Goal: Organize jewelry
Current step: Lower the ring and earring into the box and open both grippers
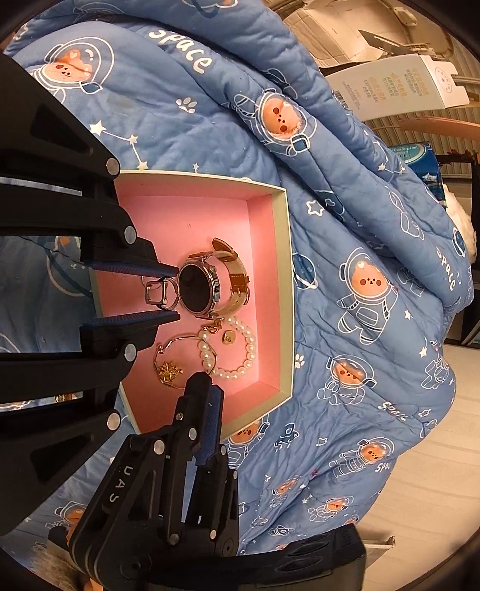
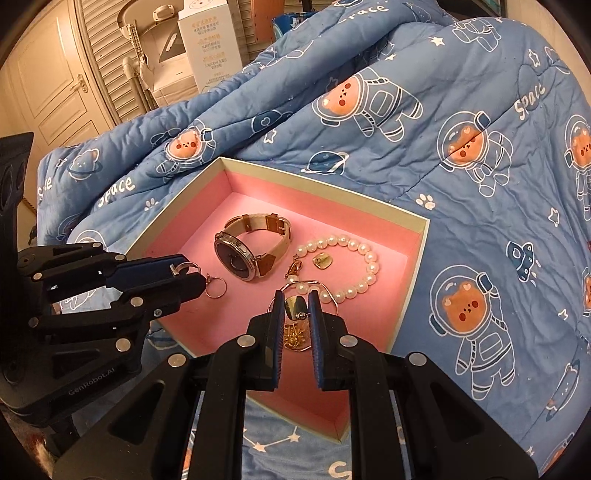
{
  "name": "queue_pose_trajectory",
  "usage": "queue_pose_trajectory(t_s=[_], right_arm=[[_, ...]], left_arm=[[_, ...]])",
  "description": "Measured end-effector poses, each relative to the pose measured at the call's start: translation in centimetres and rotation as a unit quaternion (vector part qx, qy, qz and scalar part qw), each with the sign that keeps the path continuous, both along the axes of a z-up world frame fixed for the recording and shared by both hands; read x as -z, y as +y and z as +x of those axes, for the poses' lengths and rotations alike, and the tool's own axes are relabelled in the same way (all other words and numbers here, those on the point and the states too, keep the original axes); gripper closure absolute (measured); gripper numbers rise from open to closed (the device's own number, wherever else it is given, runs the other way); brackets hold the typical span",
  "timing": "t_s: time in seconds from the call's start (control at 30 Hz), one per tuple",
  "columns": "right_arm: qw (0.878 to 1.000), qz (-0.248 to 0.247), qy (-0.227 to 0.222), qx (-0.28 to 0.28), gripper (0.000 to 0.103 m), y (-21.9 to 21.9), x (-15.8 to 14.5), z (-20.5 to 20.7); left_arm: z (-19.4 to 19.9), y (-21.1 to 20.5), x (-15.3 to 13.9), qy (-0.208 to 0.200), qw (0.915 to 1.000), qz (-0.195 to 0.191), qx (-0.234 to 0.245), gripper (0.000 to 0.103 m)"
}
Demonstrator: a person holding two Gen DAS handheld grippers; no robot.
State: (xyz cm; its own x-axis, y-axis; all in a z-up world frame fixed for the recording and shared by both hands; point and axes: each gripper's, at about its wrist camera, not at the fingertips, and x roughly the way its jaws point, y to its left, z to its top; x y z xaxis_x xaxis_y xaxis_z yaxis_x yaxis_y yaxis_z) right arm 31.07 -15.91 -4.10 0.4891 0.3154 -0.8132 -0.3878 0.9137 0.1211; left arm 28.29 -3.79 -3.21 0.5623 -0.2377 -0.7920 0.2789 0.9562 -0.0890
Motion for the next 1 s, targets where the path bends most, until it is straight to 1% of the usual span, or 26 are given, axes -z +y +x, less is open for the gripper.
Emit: queue_pose_trajectory(t_s=[0.07,0.27,0.5,0.63,1.0], right_arm=[[1.0,-0.008,0.0,-0.003,0.09,0.2,0.1,0.3],[1.0,-0.027,0.005,-0.016,0.09,0.7,0.7,1.1],[0.999,-0.04,0.014,-0.024,0.09,1.2,1.5,1.4],[0.998,-0.052,0.019,-0.029,0.09,1.5,1.9,1.6],[0.997,-0.072,0.011,-0.039,0.089,1.9,2.0,1.7]], left_arm=[[0.2,-0.2,0.3,0.004,1.0,0.006,0.002,0.085],[0.7,-0.2,0.6,0.019,0.9998,0.003,0.003,0.085],[1.2,-0.5,1.3,0.031,0.9994,0.015,0.009,0.085],[1.5,-0.5,1.6,0.037,0.9992,0.012,0.007,0.085],[1.9,-0.5,1.5,0.034,0.9993,0.018,0.002,0.085]])
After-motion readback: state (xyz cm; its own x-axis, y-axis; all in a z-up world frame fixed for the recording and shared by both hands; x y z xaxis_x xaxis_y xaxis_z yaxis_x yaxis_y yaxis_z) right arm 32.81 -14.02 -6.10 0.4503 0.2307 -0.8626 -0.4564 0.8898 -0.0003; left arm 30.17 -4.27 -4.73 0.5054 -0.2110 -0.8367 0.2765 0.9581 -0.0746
